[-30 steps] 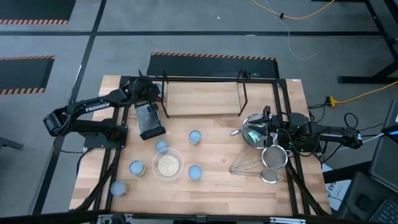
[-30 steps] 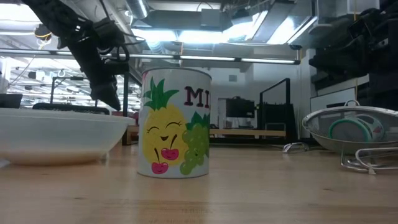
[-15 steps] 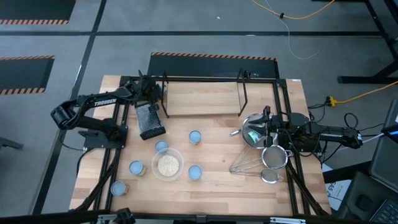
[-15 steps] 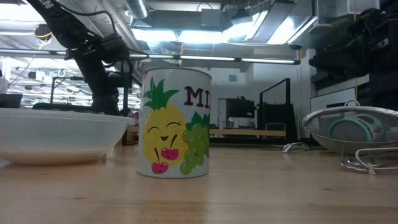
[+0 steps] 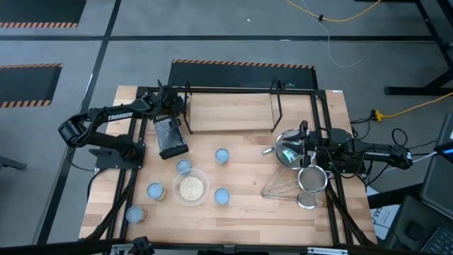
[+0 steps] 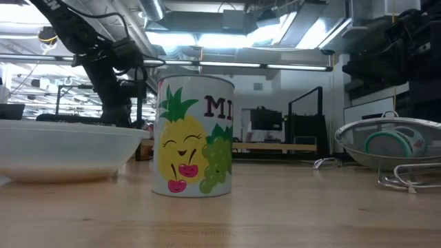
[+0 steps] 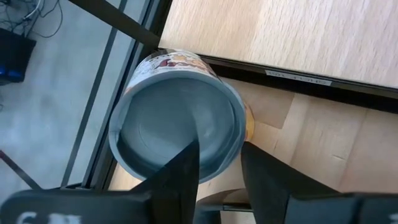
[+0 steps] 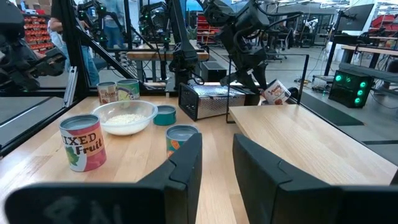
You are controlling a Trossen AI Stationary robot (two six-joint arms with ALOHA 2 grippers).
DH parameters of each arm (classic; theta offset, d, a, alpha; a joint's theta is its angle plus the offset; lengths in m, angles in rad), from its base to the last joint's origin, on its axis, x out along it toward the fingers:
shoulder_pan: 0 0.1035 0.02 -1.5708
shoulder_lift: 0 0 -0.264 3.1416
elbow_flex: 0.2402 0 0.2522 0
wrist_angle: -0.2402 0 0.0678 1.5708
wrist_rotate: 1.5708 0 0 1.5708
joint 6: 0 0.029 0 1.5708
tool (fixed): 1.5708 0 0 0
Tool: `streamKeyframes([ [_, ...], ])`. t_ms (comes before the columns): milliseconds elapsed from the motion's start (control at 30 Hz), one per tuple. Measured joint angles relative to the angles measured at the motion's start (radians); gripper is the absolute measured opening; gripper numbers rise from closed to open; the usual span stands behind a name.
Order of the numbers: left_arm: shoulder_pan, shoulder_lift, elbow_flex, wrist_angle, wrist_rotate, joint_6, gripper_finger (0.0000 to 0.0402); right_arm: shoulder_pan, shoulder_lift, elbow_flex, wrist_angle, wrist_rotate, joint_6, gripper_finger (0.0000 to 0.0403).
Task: Pick and place cans onto a shelf
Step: Put the orange spaghetti sauce can on the shelf
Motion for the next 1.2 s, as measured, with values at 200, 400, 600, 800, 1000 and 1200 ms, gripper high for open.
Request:
streamKeyframes([
  [200,0.0,0.0,0.0,0.022,-0.035,-0.002,0.0096,0.0,0.0,0.0,0.0,0.0,0.0,0.0095],
  [400,0.0,0.0,0.0,0.046,-0.034,-0.027,0.0088,0.0,0.0,0.0,0.0,0.0,0.0,0.0095],
  [600,0.0,0.0,0.0,0.046,-0.034,-0.027,0.0069,0.0,0.0,0.0,0.0,0.0,0.0,0.0095],
  [800,0.0,0.0,0.0,0.045,-0.035,-0.027,0.003,0.0,0.0,0.0,0.0,0.0,0.0,0.0095],
  [1000,0.0,0.0,0.0,0.042,-0.034,-0.027,0.0007,0.0,0.0,0.0,0.0,0.0,0.0,0.0095],
  [1200,-0.001,-0.001,0.0,0.041,-0.034,-0.027,0.0008,0.0,0.0,0.0,0.0,0.0,0.0,0.0095],
])
